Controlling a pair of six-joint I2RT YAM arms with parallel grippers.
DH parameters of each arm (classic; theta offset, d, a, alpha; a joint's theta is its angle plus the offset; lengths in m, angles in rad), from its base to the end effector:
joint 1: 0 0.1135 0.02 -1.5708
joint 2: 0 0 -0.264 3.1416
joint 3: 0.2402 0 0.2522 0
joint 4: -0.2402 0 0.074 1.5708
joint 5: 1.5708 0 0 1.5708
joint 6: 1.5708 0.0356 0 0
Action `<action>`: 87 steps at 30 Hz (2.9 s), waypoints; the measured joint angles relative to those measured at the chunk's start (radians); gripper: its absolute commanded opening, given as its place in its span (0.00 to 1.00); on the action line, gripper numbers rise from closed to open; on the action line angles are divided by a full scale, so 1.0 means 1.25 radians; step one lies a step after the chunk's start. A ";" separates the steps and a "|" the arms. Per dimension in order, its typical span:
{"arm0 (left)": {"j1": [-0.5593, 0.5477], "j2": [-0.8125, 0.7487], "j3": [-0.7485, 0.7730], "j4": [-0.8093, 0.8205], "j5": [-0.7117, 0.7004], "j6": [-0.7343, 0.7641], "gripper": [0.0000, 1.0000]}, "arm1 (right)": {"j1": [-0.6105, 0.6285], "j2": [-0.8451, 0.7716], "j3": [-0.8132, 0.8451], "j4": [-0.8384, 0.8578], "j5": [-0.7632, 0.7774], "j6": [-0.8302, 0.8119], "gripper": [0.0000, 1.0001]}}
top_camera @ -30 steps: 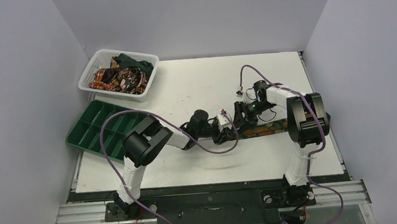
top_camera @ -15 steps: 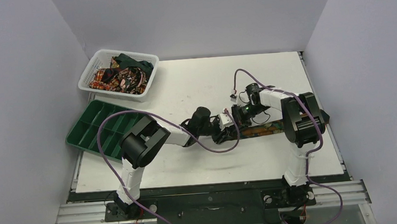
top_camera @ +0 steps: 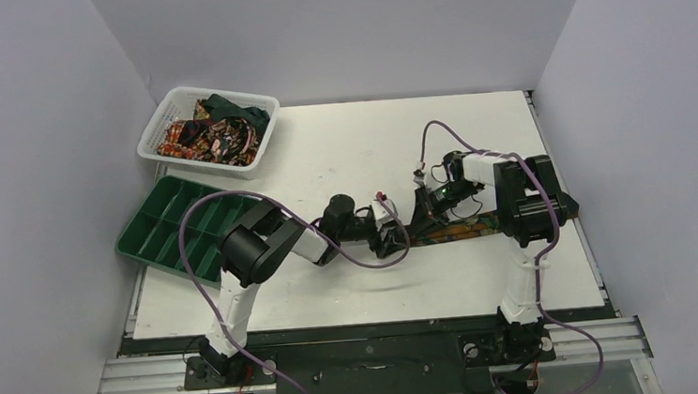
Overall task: Roll the ties
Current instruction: Roll the tie at the center of the board.
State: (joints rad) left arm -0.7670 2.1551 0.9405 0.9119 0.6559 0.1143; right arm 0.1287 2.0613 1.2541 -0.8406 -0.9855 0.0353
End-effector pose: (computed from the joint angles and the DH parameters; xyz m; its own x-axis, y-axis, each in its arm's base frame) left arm 0.2764 -0.2966 0.0946 -0.1027 0.2245 -0.9690 0.9873 0.1419 -0.0718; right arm 0.3432 0.0743 0.1175 -0.9884 -0.1082 0.1062 0.0276 0.5603 0.8278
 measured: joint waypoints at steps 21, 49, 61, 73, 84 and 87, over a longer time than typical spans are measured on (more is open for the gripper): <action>-0.030 -0.042 0.053 -0.205 -0.055 0.053 0.35 | 0.018 -0.147 -0.012 0.050 0.116 0.071 0.50; 0.008 -0.051 -0.026 -0.074 0.002 -0.005 0.79 | -0.012 -0.018 -0.026 0.060 -0.009 0.020 0.00; -0.033 0.065 0.040 0.098 -0.001 -0.090 0.29 | -0.040 -0.002 -0.042 0.022 0.015 -0.022 0.00; -0.040 -0.025 -0.008 -0.054 -0.028 0.057 0.20 | -0.016 -0.114 -0.025 -0.023 0.091 -0.043 0.57; -0.041 -0.036 0.033 -0.157 -0.025 0.122 0.33 | 0.076 -0.132 -0.035 0.002 0.120 -0.021 0.00; -0.041 -0.037 0.035 -0.164 -0.026 0.125 0.52 | 0.053 -0.121 -0.037 -0.011 0.104 -0.009 0.00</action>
State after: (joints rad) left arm -0.8185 2.1090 0.9848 0.7063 0.6239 0.2699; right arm 0.1955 1.9095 1.2076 -0.8539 -0.8551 0.0246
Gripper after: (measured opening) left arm 0.362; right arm 0.041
